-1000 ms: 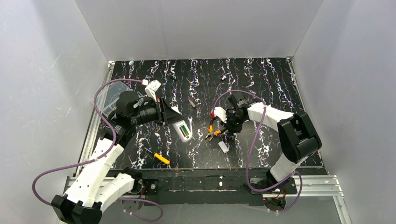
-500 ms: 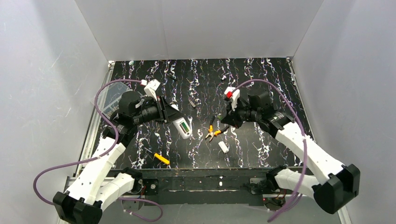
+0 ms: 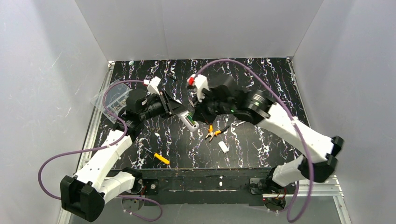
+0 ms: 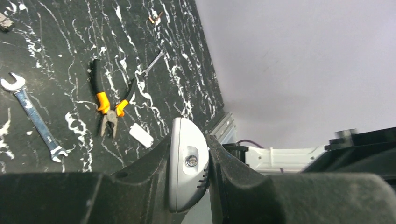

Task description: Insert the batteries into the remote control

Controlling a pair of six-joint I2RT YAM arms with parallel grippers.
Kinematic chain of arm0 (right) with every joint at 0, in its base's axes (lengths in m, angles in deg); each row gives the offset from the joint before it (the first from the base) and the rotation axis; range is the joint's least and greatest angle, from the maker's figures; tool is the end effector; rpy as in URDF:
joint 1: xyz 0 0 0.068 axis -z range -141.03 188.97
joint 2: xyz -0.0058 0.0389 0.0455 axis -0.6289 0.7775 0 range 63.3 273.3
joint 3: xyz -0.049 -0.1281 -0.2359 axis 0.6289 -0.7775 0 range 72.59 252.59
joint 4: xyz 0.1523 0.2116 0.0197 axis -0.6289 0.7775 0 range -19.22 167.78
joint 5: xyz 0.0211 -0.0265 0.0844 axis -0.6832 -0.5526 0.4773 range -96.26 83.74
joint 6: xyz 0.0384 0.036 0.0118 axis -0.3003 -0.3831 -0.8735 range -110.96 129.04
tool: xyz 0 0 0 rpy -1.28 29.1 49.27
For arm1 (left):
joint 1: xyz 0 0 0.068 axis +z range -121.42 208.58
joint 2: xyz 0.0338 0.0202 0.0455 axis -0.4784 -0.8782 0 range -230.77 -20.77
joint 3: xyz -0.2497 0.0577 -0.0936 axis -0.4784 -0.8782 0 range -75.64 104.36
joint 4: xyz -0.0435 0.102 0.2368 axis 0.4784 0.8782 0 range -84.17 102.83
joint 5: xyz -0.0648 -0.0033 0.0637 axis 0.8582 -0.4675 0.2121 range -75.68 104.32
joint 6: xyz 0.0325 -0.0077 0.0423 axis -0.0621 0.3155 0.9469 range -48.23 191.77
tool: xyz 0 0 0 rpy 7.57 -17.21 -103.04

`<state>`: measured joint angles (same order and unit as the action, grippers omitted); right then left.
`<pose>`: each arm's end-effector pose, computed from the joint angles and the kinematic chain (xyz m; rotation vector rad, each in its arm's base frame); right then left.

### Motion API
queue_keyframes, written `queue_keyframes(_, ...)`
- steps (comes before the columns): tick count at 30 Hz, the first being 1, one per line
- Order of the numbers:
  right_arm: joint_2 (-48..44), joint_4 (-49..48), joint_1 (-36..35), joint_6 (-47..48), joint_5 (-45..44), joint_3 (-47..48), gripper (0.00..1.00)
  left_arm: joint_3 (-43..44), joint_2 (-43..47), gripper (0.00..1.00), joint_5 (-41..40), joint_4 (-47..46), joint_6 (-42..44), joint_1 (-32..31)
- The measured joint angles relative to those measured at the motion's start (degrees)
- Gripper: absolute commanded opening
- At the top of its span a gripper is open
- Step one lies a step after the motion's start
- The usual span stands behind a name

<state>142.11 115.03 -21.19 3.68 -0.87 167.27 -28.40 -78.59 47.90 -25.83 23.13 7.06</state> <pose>0.1386 0.2483 0.4453 -1.0486 1.8914 0.7832 0.2049 -0.1020 0.3884 0.2473 1.3775 -1.3893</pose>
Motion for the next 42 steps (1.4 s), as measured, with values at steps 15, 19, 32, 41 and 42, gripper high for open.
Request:
queue_keyframes(15, 12.41, 13.99, -0.94, -4.17, -9.07, 7.82, 0.01, -3.45, -0.96, 0.0, 1.05, -9.29, -9.07, -0.04)
queue_keyframes(19, 12.44, 14.32, -0.94, -5.2, -9.66, 8.24, 0.01, -3.61, -0.96, 0.0, 1.11, -10.12, -9.73, -0.02)
queue_keyframes(32, 14.03, 14.69, -0.94, -6.62, -8.2, 9.94, 0.01, -3.72, -1.09, 0.0, 1.29, -11.8, -10.97, -0.04)
queue_keyframes(41, 15.23, 15.34, -0.87, -8.22, -8.15, 10.56, 0.05, -4.68, -1.77, 0.0, 1.42, -13.05, -11.65, -0.02)
queue_keyframes(42, 15.3, 15.34, -0.87, -8.28, -8.15, 10.56, 0.05, -4.72, -1.81, 0.0, 1.42, -13.09, -11.69, -0.02)
